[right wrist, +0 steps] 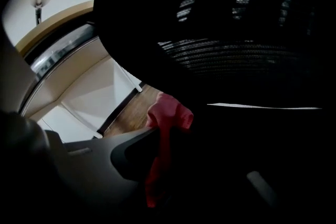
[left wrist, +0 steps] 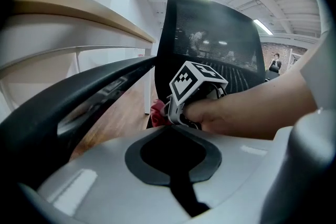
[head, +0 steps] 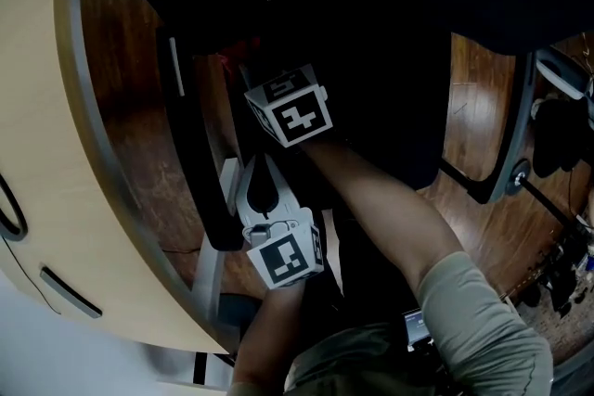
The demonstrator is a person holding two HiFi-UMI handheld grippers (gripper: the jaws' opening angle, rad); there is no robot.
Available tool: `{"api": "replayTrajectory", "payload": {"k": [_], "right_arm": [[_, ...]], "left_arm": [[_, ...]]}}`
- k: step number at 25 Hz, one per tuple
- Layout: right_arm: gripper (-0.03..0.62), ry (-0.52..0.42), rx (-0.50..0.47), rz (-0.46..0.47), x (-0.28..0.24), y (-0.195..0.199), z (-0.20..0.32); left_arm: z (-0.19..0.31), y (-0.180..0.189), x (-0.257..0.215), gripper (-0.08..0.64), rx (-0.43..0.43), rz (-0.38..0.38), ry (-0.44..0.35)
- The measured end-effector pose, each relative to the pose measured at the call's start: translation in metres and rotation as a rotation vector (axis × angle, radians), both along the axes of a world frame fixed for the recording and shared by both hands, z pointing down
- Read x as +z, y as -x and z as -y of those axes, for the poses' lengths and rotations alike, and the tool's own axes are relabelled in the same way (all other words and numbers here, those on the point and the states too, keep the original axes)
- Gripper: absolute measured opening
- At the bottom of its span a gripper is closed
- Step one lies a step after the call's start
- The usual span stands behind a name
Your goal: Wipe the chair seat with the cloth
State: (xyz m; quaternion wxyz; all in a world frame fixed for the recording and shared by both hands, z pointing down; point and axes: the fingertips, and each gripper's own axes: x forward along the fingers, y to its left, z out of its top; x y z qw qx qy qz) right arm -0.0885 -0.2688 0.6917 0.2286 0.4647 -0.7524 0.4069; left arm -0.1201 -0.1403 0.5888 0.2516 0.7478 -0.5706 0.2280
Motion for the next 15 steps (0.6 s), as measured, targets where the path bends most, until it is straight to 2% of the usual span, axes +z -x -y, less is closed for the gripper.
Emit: {"api": "replayTrajectory", "payload": {"k": [6,15], "right_arm": [[0.06,-0.003,0.109,-0.037,-0.006,-0.059,0.002],[0.06,0.004,0.322,-0.141,-0.02,-0.203,-0.026]], "left_arm": [[0.008,-0.023,-0.004,0.005,0.059,0.007,-0.01],[0.006,-0.104,-0.016,0.005,0.223,-0.027,-0.019]]}}
